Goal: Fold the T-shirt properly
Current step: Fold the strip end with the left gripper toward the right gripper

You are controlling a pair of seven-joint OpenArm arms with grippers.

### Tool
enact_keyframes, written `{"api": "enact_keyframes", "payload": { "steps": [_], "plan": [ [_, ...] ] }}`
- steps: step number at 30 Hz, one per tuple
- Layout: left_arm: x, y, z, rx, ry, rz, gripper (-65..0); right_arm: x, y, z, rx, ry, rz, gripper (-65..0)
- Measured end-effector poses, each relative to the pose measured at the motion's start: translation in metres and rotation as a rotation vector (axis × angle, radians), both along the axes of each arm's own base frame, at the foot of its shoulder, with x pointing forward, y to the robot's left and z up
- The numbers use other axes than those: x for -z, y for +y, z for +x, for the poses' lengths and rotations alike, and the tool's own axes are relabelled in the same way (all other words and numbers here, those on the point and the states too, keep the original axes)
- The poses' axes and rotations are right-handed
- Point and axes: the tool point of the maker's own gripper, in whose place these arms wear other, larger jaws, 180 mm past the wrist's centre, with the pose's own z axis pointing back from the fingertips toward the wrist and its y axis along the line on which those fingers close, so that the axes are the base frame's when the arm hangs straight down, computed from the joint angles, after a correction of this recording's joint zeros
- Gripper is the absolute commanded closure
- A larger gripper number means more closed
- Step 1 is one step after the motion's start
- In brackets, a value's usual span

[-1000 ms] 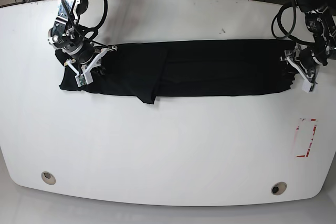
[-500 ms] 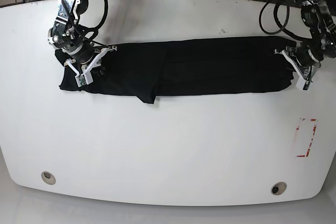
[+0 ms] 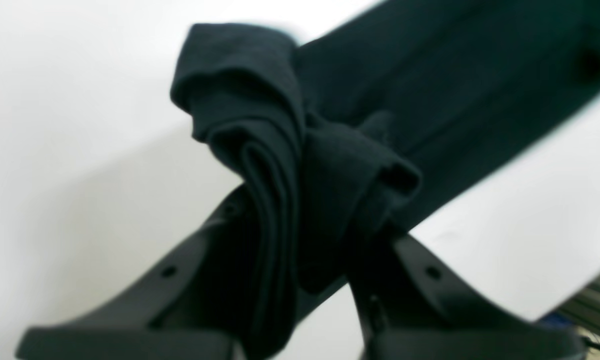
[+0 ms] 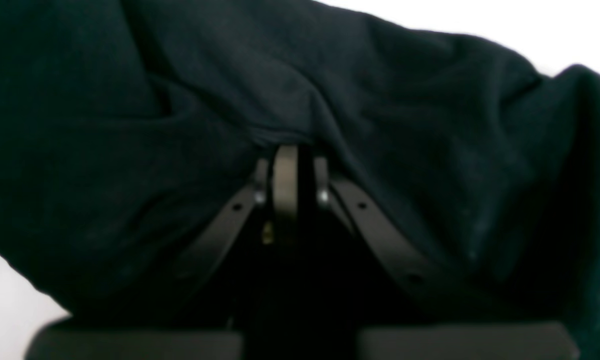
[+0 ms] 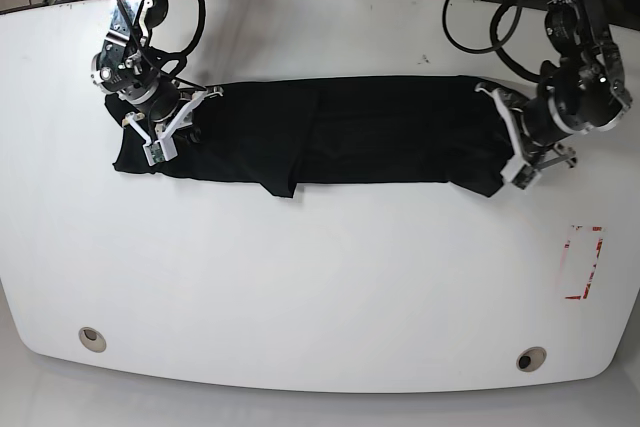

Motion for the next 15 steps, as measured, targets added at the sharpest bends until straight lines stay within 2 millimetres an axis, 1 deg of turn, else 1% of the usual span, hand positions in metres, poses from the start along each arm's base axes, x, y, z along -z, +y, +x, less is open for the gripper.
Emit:
{"api": "enact_keyframes", "payload": {
  "steps": [4, 7, 12, 15],
  "plan": [
    [-0.012, -0.043, 0.009, 0.123, -0.035, -0.054, -4.2, 0.000, 0.000, 0.000, 0.001, 0.001, 0.000, -4.1],
    [-0.017, -0.067, 0.014, 0.158, -0.052, -0.087, -4.2, 0.000, 0.000, 0.000, 0.001, 0.000, 0.000, -4.1],
    [-0.024, -0.101, 0.015, 0.214, -0.068, -0.149, -4.3, 0.000, 0.000, 0.000, 0.001, 0.000, 0.000, -4.1],
    [-0.023, -0.116, 0.014, 0.243, -0.057, -0.179, -4.3, 0.000, 0.000, 0.000, 0.001, 0.000, 0.000, -4.1]
  ]
}}
